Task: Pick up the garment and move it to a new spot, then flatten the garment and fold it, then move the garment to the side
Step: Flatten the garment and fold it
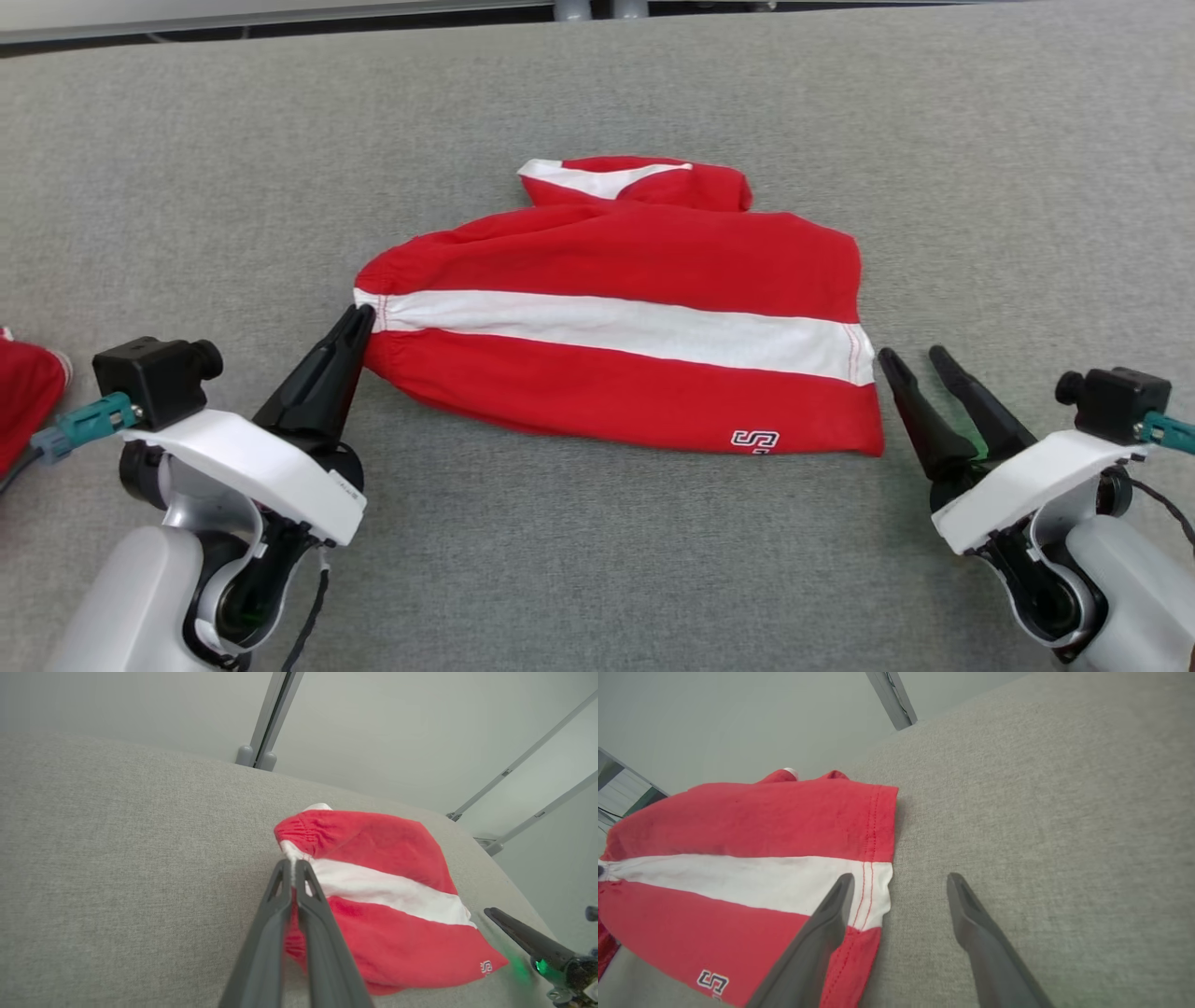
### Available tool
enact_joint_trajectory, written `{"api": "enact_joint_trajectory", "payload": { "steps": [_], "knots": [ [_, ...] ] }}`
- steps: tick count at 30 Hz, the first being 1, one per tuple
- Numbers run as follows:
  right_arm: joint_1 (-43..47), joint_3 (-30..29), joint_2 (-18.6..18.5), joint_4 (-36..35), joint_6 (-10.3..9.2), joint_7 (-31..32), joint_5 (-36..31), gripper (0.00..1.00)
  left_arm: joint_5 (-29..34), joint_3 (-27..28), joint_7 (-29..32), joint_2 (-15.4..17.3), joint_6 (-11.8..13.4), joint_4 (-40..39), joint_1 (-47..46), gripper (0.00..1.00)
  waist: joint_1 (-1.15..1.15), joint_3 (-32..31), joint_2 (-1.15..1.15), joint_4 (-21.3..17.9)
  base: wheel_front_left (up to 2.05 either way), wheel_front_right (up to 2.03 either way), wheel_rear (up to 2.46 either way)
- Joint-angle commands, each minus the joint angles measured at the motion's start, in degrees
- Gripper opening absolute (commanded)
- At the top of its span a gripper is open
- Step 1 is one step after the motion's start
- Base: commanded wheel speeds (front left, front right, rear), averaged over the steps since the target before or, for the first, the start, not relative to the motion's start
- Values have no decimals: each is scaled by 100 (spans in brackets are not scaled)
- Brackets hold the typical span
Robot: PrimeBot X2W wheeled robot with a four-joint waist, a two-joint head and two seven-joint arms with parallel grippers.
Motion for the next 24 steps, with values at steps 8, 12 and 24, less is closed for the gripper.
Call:
{"api": "enact_joint_trajectory", "payload": {
  "steps": [8, 12, 24],
  "knots": [
    [-431, 1110, -224, 393, -2, 343, 791, 84, 111, -158, -193, -134, -130, 346, -254, 0, 0, 79, 0, 246, 0, 0, 0],
    [-520, 1580, -231, 432, 10, 441, 1057, 23, 131, -208, -211, -156, -143, 432, -295, 0, 0, 80, 0, 280, 0, 0, 0],
    [-816, 2381, -511, 476, 11, 92, 1455, 0, 141, -277, -319, -174, -177, 616, -246, 0, 0, -109, 0, 260, 0, 0, 0]
  ]
}}
